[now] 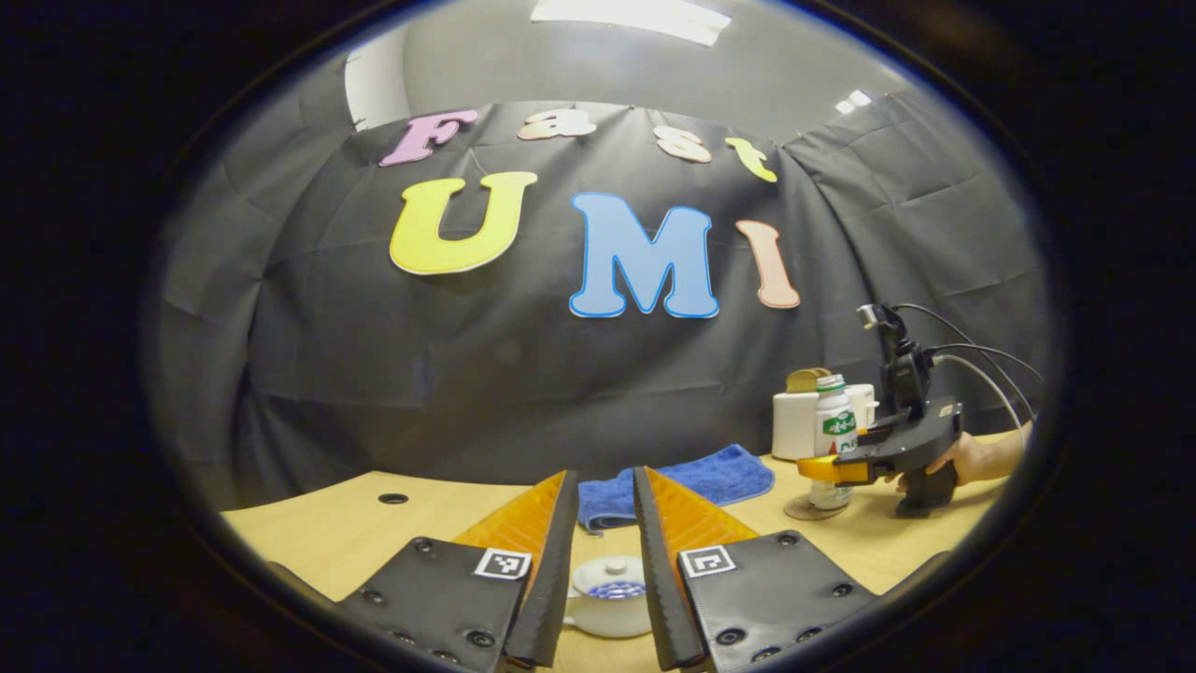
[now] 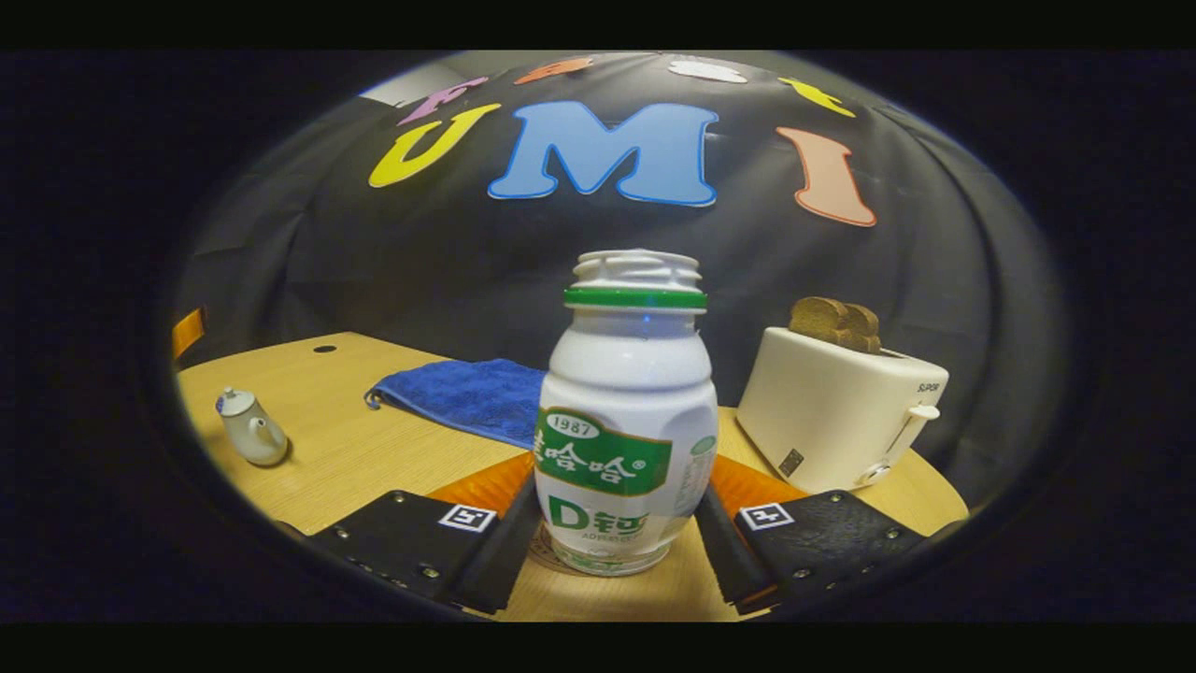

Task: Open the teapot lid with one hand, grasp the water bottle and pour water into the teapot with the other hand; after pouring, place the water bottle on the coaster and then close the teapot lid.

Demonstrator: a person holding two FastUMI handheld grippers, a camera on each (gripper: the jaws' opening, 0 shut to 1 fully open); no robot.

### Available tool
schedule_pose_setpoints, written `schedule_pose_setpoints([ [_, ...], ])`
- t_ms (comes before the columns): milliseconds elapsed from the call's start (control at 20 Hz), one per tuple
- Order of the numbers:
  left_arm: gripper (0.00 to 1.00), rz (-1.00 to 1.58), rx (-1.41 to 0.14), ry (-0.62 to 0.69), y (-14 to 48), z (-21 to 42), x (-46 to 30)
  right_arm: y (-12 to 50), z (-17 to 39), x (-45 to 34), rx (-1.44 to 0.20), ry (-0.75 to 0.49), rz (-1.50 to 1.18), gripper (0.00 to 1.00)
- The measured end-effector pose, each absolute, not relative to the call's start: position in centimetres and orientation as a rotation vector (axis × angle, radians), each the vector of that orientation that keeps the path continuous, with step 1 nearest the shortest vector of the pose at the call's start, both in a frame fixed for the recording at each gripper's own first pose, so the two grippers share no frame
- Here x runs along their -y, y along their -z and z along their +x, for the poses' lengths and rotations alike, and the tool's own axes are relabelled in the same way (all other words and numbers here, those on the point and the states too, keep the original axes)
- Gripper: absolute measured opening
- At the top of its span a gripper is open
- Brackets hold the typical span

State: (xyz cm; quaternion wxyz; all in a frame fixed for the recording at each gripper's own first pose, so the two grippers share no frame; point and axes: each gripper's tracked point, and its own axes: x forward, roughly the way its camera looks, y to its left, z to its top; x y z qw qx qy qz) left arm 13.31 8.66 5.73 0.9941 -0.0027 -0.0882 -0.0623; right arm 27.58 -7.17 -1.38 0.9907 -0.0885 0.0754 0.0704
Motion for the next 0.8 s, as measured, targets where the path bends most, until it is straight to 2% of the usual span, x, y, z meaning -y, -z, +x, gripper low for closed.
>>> schedule_pose_setpoints([
  [100, 0.48, -0.016, 0.194, 0.122, -6.2, 13.0, -8.7, 0.9, 27.4, 7.7, -0.12, -0.11, -0.197, 0.82],
  [150, 0.47, -0.021, 0.201, 0.121, -6.4, 13.0, -8.7, 0.7, 27.3, 7.8, -0.112, -0.106, -0.201, 0.9],
  [250, 0.67, -0.03, 0.203, 0.125, -6.4, 12.8, -8.6, 0.4, 27.2, 7.9, -0.102, -0.104, -0.193, 0.92],
  [300, 0.8, -0.03, 0.203, 0.125, -6.4, 12.8, -8.5, -0.1, 27.0, 8.0, -0.092, -0.106, -0.179, 0.79],
  [350, 0.93, -0.027, 0.204, 0.114, -6.7, 12.5, -8.5, -0.8, 26.2, 7.9, -0.074, -0.117, -0.148, 0.92],
  [500, 0.99, -0.024, 0.195, 0.112, -6.7, 11.4, -7.7, -1.3, 24.2, 7.8, -0.06, -0.138, -0.143, 0.94],
  [650, 0.99, -0.03, 0.169, 0.108, -6.2, 10.4, -7.2, -0.7, 20.9, 7.9, -0.074, -0.142, -0.138, 0.94],
  [800, 0.99, -0.062, 0.103, 0.105, -4.7, 8.5, -6.2, -1.2, 15.2, 8.1, -0.05, -0.111, -0.112, 0.95],
])
